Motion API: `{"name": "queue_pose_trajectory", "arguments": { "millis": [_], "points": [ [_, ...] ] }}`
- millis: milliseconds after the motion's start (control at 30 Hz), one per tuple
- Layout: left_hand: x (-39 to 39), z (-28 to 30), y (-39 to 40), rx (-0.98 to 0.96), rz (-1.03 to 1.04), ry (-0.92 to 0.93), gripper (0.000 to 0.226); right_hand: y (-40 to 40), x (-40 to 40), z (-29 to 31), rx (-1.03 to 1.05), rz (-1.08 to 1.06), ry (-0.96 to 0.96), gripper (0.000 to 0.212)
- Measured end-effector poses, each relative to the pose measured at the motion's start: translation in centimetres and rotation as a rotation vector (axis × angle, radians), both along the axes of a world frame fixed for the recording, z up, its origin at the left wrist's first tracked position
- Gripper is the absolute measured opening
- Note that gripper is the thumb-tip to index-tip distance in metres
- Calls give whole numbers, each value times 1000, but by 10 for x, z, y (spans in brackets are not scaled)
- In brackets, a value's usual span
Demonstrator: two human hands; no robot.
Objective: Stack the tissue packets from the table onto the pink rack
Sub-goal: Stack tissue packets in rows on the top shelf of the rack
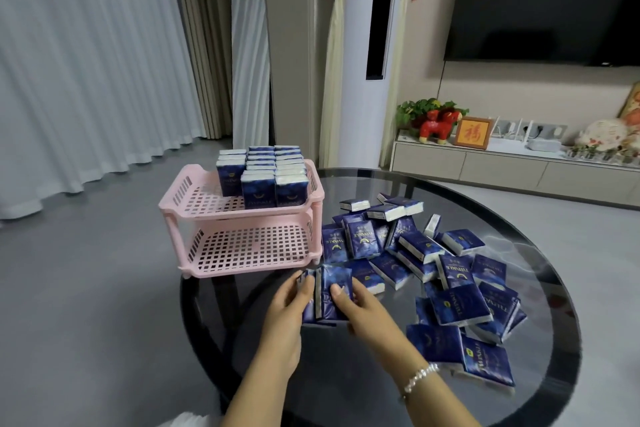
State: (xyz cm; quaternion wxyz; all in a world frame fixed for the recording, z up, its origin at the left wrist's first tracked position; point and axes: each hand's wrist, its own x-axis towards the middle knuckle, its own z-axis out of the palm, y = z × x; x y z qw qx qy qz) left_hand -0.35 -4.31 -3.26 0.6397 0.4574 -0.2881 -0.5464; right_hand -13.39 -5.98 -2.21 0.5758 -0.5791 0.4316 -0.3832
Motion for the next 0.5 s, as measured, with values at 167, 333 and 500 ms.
{"name": "queue_pose_trajectory", "arguments": {
  "millis": [167, 333, 500],
  "points": [
    [17, 4, 24, -22, -147, -235, 52, 8, 7, 3, -36, 114, 54, 19],
    [33, 7, 39, -15, -126, -347, 41, 7, 1, 6, 17, 241, 25, 30],
    [44, 0, 53, 72, -301, -714, 87, -2, -16, 12, -113, 384, 324, 69]
  ]
}}
